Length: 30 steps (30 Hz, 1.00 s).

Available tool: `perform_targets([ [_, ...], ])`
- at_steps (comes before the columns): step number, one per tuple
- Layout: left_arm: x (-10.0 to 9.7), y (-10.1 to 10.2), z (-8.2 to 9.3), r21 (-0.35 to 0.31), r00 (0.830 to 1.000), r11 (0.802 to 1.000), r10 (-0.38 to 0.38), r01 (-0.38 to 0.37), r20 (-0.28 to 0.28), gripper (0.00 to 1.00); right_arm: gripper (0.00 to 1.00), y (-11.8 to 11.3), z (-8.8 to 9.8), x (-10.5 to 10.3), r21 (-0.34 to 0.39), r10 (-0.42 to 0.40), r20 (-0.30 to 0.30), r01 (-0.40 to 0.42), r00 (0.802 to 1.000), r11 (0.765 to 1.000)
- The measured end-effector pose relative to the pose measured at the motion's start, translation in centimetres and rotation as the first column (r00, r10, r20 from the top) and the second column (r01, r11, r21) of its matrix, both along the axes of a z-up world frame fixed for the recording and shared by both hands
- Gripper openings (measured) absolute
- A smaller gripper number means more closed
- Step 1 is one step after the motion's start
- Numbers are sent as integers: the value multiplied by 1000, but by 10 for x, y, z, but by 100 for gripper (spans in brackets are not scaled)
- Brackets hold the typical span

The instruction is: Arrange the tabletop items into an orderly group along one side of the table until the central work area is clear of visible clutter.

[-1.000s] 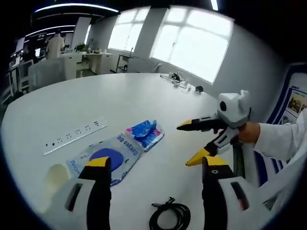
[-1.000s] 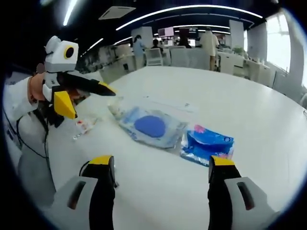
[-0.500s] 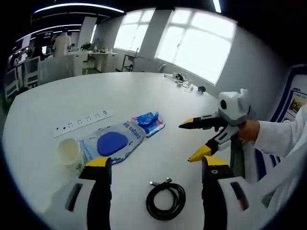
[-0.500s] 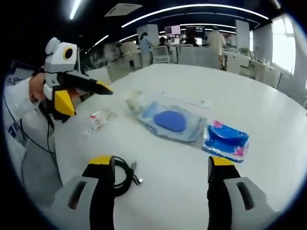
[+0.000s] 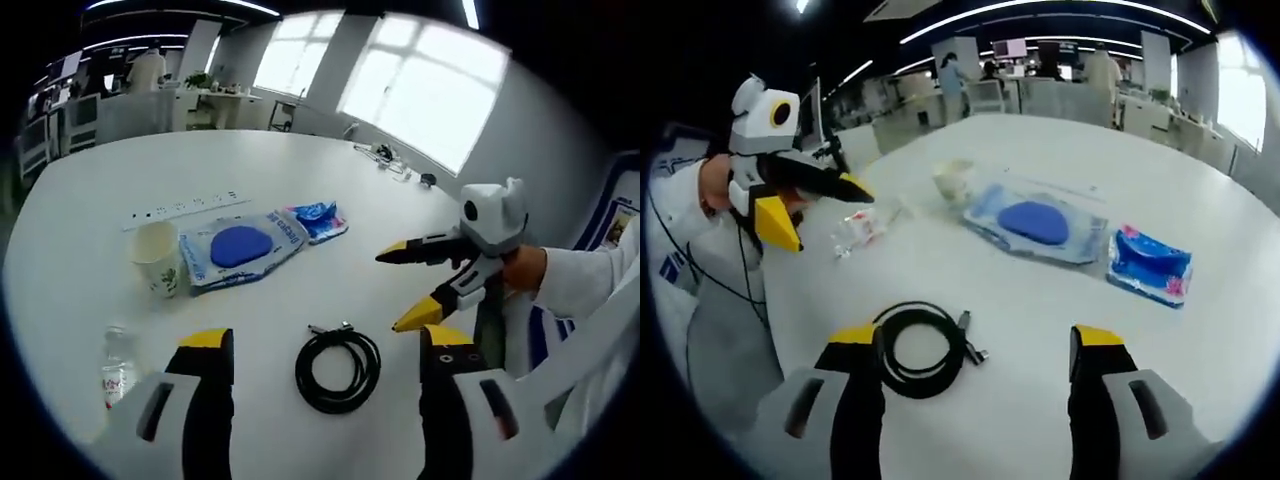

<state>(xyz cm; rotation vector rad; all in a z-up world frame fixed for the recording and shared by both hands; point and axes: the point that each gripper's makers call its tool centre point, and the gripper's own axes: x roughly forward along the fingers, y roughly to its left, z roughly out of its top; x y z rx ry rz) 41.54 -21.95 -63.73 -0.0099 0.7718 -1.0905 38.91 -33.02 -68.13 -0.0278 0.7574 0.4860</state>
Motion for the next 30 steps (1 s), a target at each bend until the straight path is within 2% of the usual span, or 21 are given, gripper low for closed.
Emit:
perform_targets([
  [7,-16,8,-28,29,999,1000,8,-6,-45,77,71,13,-17,-7,6,-30,-29,30,999,1000],
  [20,-27,12,-71,82,995,997,20,-12,-101,74,66,24,-48,-18,-1,-46,-92,46,995,999],
  [26,-29,7,-85,99,994,995,21,-11,-104,68,58,26,-58,-18,-9,-53,-112,52,992,999],
  [30,-30,4,-93,130,996,991,12,0,-92,61,48,29,-59,-18,-16,-41,-113,40,993,999],
])
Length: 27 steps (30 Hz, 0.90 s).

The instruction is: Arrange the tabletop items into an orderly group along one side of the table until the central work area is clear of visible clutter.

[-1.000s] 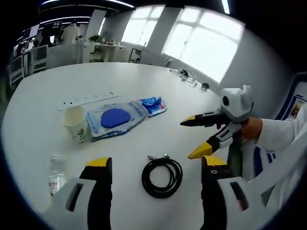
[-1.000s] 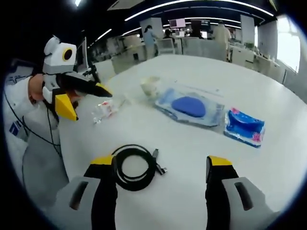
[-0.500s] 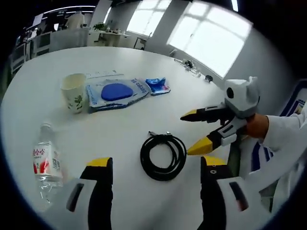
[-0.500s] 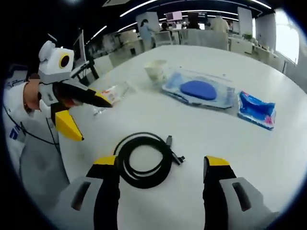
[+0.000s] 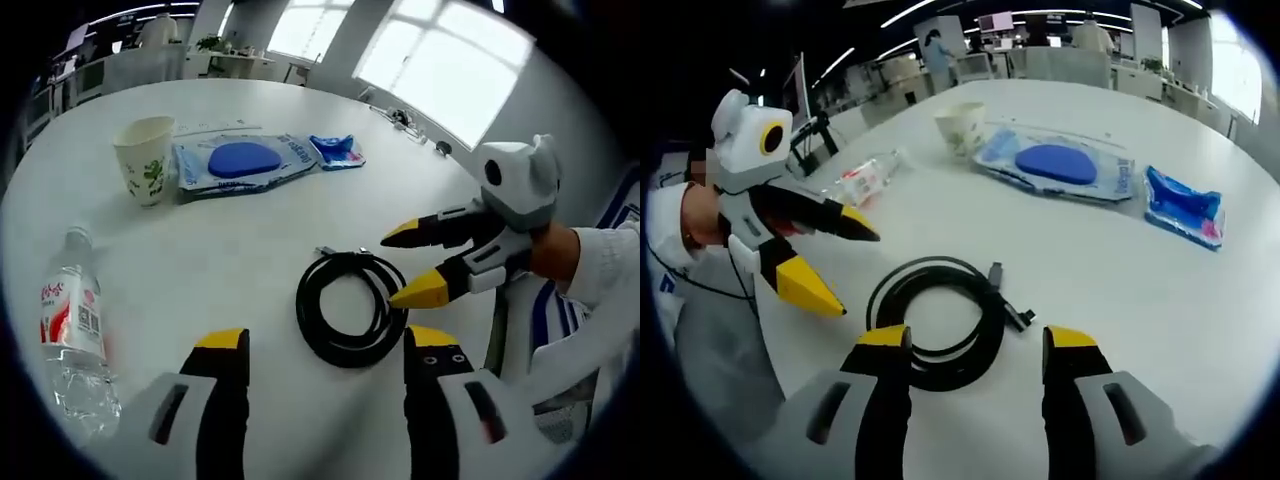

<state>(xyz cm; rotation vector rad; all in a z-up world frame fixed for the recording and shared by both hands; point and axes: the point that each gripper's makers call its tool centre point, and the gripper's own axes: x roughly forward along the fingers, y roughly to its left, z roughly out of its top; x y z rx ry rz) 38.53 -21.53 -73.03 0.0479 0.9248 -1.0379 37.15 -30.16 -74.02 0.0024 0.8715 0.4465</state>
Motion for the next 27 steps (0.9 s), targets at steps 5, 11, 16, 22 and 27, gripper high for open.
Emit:
perform_targets([
  [5,1,-4,-11,31,1000,1000,1,-2,9,50,36,0,-5,0,-7,-5,-14,5,1000,1000],
  [11,-2,-5,-20,75,1000,997,-15,14,18,39,22,2,-10,-3,-7,-1,-39,1,999,1000],
  [16,-4,-10,-25,82,1000,997,-12,12,0,30,17,-2,-16,-3,-19,-19,-54,18,998,1000],
  [22,-4,-13,-29,97,1000,995,-6,7,-13,14,10,-7,-20,-3,-36,-41,-73,39,997,999],
  [27,-6,-15,-31,106,999,994,8,-5,-32,10,8,-8,-19,-2,-29,-72,-75,70,995,997],
])
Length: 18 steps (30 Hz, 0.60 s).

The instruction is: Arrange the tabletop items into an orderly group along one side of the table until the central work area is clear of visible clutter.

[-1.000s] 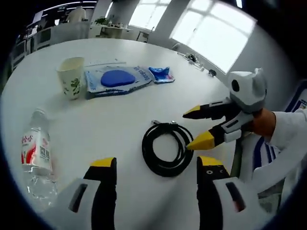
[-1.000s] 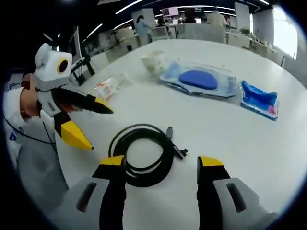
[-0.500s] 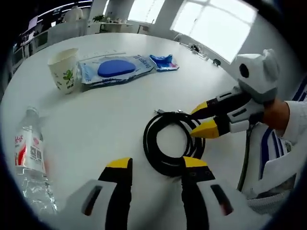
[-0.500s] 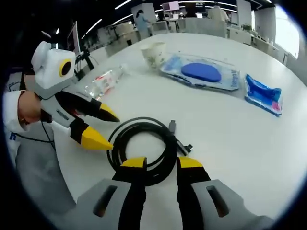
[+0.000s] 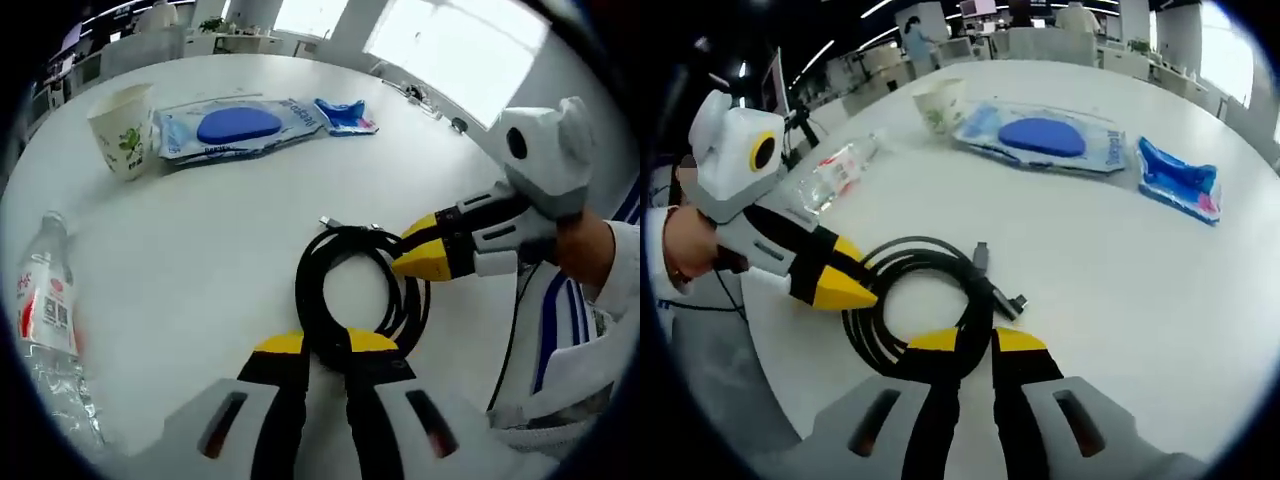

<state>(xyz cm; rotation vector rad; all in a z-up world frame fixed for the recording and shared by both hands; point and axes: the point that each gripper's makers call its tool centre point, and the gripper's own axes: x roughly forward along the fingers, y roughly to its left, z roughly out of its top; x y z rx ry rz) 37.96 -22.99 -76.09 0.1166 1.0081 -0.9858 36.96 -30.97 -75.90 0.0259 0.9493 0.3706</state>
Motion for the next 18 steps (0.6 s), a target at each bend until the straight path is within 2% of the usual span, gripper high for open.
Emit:
perform_targets([
  [13,-3,-3,6,-18,999,1000,18,-19,-34,4,6,-6,8,-3,43,-42,8,41,999,998],
  [18,-5,-10,13,-30,1000,1000,1,-2,-22,3,5,-12,15,-3,53,-53,19,52,998,997],
])
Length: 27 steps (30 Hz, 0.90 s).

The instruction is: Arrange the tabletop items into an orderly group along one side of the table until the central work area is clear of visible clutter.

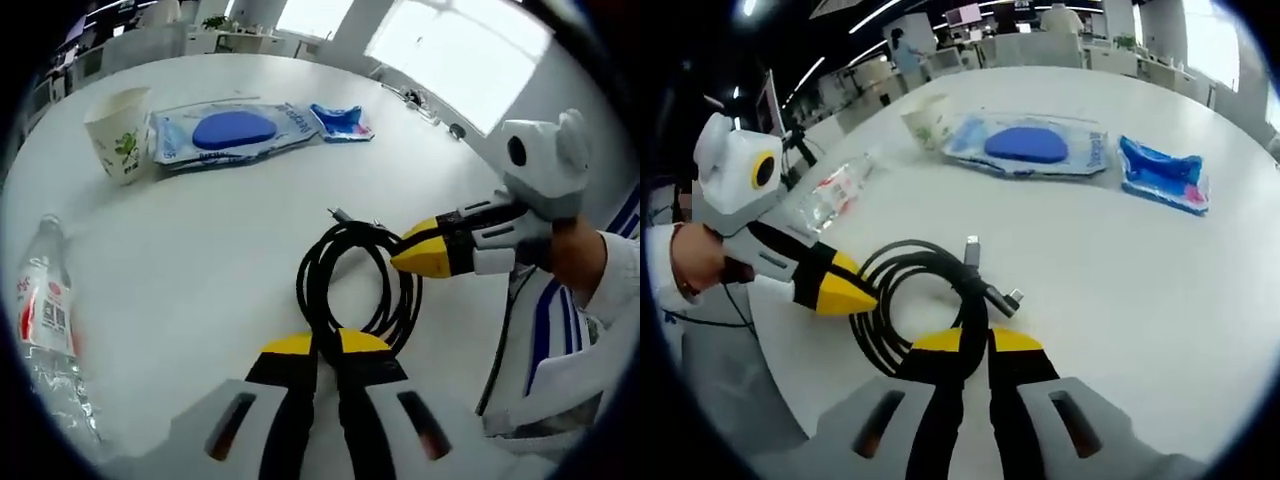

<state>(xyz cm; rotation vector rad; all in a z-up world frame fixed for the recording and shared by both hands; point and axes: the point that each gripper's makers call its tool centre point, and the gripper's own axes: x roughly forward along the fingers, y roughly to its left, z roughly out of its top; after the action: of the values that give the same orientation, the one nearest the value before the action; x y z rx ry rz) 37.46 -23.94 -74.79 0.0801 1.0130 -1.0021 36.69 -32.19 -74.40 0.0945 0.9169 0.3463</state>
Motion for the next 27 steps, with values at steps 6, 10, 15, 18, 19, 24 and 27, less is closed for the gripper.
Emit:
perform_targets([
  [6,3,-12,13,-22,999,999,-26,27,22,2,2,-11,15,1,8,-21,36,21,999,1000],
  [10,6,-23,22,-26,998,998,-52,54,44,2,2,-20,23,3,7,-37,58,36,998,999],
  [15,10,-36,33,-43,996,996,-73,76,60,1,1,-35,33,4,18,-71,78,69,994,997],
  [18,11,-47,39,-51,994,994,-90,94,67,1,1,-45,40,4,20,-90,91,89,992,996],
  [19,12,-52,42,-56,993,993,-96,100,68,1,1,-49,43,4,20,-99,97,97,990,995],
  [24,16,-75,54,-68,987,987,-139,145,86,1,1,-71,55,6,18,-134,114,132,984,991],
  [27,20,-88,61,-81,984,984,-152,159,89,1,2,-85,62,7,20,-152,125,150,980,988],
])
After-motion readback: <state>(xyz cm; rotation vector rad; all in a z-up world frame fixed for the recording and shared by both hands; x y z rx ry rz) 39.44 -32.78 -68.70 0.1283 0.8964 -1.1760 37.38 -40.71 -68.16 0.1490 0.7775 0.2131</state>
